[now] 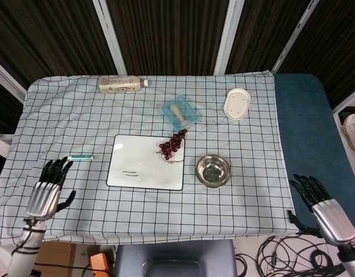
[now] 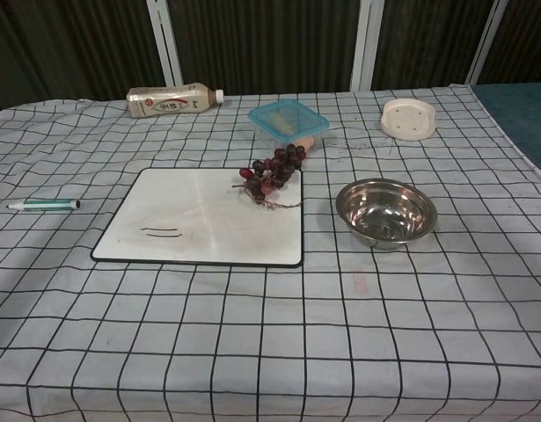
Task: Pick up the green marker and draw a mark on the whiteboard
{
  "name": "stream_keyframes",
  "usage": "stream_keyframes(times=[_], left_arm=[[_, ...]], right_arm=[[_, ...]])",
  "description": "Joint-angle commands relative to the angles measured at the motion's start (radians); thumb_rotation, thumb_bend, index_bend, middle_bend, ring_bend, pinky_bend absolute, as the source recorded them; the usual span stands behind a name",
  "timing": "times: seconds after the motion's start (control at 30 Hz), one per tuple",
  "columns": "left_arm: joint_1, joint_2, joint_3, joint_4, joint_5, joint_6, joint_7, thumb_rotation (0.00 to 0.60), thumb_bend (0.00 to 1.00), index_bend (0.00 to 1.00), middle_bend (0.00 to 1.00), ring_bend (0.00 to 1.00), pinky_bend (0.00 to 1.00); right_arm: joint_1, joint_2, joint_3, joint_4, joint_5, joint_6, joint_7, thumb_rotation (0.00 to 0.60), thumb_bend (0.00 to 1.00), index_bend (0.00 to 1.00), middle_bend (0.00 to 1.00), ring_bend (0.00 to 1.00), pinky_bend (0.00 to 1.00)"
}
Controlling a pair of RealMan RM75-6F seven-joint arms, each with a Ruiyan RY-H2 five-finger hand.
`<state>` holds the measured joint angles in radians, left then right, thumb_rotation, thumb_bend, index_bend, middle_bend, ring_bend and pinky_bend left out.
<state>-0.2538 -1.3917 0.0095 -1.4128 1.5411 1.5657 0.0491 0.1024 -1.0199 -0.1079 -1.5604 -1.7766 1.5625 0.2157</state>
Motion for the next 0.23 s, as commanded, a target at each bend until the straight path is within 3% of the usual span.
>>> stream_keyframes(times=[0.03, 0.23], left_arm=[[0.213, 0.168, 0.105, -0.126, 0.114, 0.240, 0.018, 0.600, 0.35, 0.00, 0.00, 0.00, 0.01], [0.216, 0.206, 0.101, -0.156, 0.103, 0.194, 0.003, 0.600, 0.35, 0.00, 0.00, 0.00, 0.01]], right_arm=[[-0.016, -0.033, 0.027, -0.015, 0.047, -0.014, -0.108, 0.600, 0.29, 0.00, 0.00, 0.00, 0.04], [-0.027, -0.046, 0.036, -0.032, 0.085, -0.039, -0.194, 0.600, 0.29, 0.00, 0.00, 0.00, 0.03]])
